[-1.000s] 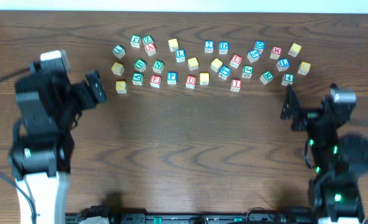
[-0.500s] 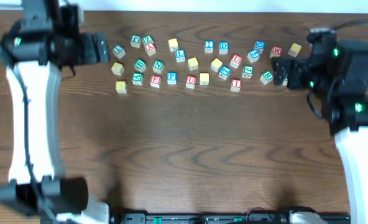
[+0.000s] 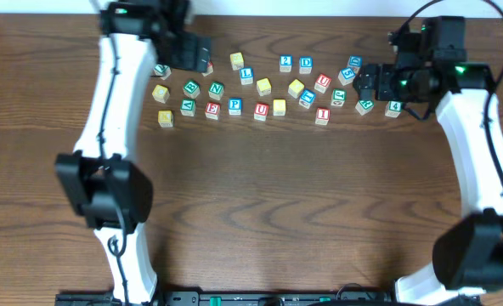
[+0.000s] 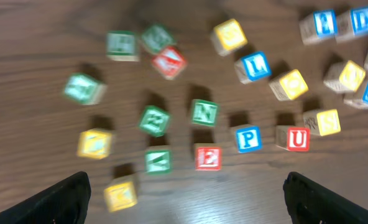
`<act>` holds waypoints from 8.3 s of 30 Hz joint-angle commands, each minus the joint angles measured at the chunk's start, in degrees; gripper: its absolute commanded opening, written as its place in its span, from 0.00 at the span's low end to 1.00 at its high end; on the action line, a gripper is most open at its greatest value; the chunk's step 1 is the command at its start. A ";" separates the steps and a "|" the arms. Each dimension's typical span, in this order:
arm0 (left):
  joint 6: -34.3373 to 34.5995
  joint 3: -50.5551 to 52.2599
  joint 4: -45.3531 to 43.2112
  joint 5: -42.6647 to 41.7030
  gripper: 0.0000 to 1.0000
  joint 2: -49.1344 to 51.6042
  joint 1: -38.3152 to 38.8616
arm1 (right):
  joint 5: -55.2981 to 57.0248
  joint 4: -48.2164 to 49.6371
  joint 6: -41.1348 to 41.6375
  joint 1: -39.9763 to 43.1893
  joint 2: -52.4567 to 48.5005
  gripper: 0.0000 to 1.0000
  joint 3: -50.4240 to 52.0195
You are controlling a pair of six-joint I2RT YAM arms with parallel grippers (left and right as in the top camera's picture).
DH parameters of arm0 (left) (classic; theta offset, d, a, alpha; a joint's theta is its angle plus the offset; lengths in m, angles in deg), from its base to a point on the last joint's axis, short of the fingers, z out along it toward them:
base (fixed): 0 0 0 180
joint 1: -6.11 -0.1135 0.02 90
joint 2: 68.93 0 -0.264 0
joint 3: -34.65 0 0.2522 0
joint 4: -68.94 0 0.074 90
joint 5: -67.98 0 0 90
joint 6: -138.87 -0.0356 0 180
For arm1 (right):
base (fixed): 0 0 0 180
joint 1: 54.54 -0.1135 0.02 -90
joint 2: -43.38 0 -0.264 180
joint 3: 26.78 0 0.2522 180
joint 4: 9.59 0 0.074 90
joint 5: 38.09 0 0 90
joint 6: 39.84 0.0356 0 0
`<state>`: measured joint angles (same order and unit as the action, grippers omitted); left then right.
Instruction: Spell out NEURIPS
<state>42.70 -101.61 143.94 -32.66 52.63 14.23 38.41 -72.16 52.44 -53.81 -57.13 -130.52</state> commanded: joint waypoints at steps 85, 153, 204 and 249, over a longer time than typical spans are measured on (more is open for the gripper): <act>14.64 0.26 -9.66 7.26 0.27 18.62 5.68 | -2.54 -1.09 -0.66 0.35 -4.42 0.91 1.22; 18.14 45.53 -21.88 6.62 0.27 -7.63 11.26 | 0.07 -0.09 -0.66 0.35 -4.42 0.96 1.22; 21.70 42.73 -21.51 7.21 0.49 -7.23 13.77 | 0.07 -0.02 -0.66 0.35 -4.42 0.97 1.25; 16.68 33.24 -9.07 7.28 0.55 -25.11 -3.45 | -2.34 3.85 6.27 -1.90 -4.42 0.96 1.22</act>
<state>60.97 -67.91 134.17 -26.12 26.97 11.04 36.90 -68.67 57.16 -54.22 -61.74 -129.62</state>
